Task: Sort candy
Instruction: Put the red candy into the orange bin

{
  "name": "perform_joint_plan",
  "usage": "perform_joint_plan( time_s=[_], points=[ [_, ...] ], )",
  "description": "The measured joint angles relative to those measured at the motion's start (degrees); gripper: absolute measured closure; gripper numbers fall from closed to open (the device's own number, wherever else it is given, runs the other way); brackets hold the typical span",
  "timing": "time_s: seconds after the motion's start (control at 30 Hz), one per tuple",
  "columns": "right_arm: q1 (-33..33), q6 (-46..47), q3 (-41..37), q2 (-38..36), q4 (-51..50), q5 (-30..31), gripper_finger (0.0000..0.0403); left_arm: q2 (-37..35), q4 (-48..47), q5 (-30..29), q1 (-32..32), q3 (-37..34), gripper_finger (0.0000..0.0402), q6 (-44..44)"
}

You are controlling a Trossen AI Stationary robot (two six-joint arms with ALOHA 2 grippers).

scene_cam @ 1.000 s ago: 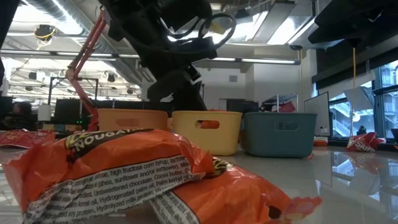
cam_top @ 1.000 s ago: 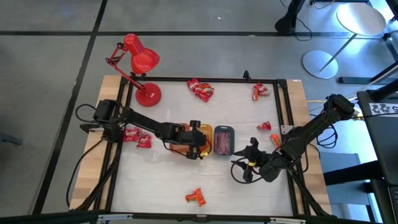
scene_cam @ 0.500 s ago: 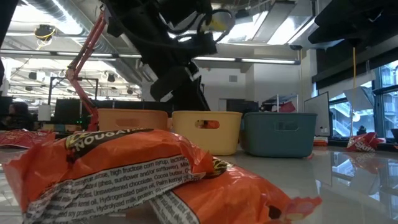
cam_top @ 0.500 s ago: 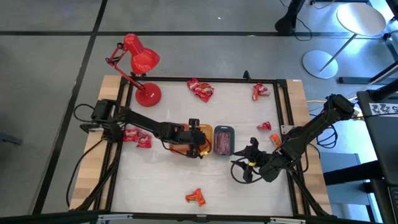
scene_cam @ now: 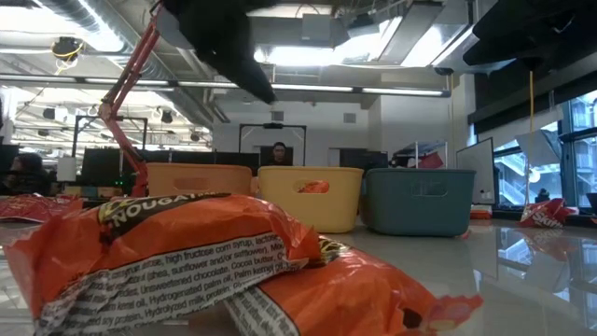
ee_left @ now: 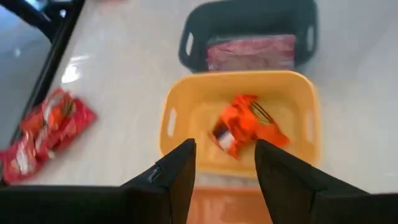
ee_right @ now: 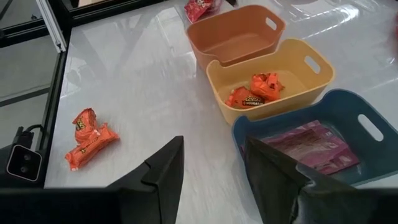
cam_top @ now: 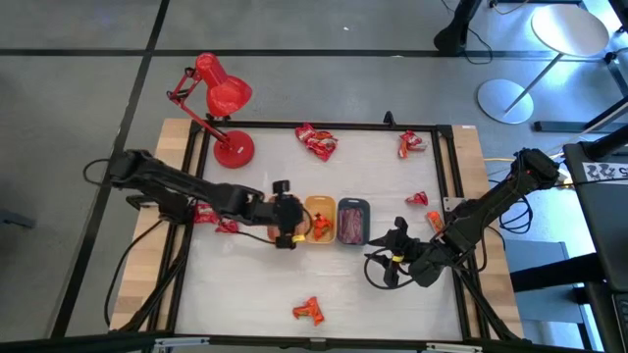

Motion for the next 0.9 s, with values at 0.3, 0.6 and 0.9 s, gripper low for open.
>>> perform_joint_plan(
  time_s=[0.3, 0.6, 0.9],
  points=[
    [-0.04, -0.21, 0.00, 0.00, -0.04, 1.19, 0.0237, -7.57, -27.30, 0.04, -5.10, 0.00, 0.0245, -22.05],
    [-0.04, -1.51, 0.00, 0.00, -0.02, 3.41, 0.0237, -8.55, -44.84, 8.77, -0.83, -3.96, 0.0245, -33.12],
    [-0.04, -1.49, 0.00, 0.00, 0.00, 2.90, 0.0237, -11.70, -39.74, 16.48, 10.00, -15.06, 0.0245, -22.91]
  ],
)
